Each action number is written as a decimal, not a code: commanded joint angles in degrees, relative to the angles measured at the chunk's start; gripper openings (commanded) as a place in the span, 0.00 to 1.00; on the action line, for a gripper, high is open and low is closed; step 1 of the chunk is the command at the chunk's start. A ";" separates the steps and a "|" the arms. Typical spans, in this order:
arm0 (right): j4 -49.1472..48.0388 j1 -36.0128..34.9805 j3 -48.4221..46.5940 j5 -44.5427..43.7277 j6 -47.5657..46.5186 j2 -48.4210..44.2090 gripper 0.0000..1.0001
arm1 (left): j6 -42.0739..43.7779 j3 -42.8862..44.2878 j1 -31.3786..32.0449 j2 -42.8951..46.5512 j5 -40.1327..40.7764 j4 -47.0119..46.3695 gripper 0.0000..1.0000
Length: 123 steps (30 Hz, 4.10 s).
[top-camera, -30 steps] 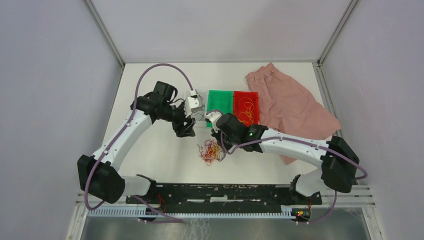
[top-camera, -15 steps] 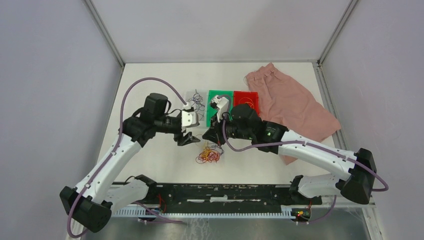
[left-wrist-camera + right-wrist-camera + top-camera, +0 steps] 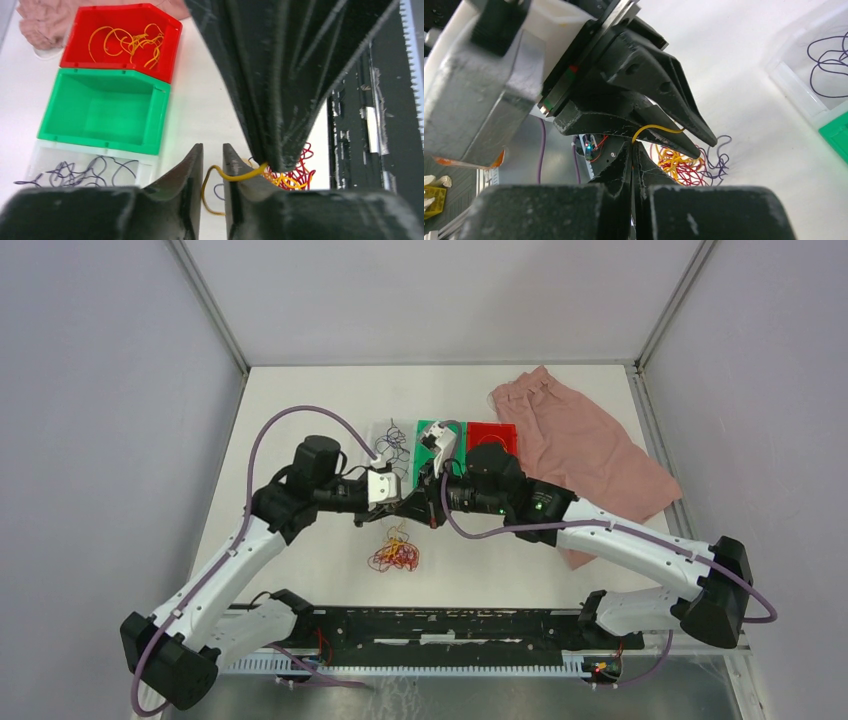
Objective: Untangle the cables
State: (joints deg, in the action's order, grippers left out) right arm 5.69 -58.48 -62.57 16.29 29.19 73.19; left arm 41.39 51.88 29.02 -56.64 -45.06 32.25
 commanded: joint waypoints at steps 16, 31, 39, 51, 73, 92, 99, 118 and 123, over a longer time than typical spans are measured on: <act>-12.00 4.54 10.74 -4.84 8.85 -9.78 0.56 | -6.82 7.62 0.19 2.87 -1.31 -7.82 0.03; -17.81 6.04 10.88 0.92 10.06 -3.93 0.64 | -6.27 16.47 1.71 1.34 -2.67 -7.88 0.03; -21.47 5.99 9.39 1.63 10.99 1.22 0.63 | -8.51 21.36 2.68 -0.71 -3.08 -7.88 0.03; -19.34 4.71 10.36 -2.85 8.45 6.41 0.50 | -11.66 32.36 3.67 -4.30 -3.84 -8.94 0.03; -19.86 3.66 16.86 -7.54 8.91 6.97 0.45 | -15.78 55.85 3.75 -11.06 2.58 -18.69 0.03; -14.68 3.43 18.72 -8.03 8.77 1.06 0.55 | -11.38 63.03 3.72 -12.86 12.29 -29.97 0.03; -14.08 3.40 13.70 -2.50 1.02 -10.69 0.67 | -12.00 53.64 3.75 -8.41 9.27 -28.15 0.03; -22.92 3.69 2.95 0.12 -14.30 3.80 0.77 | -18.02 51.93 3.79 -9.02 5.02 -29.18 0.03; -25.69 4.36 1.41 -2.19 -11.45 8.61 0.65 | -18.36 52.77 3.81 -9.57 4.64 -29.20 0.03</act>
State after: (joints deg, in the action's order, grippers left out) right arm -15.86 -54.65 -57.87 17.78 17.08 79.88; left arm 26.39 102.17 32.60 -66.02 -39.44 5.43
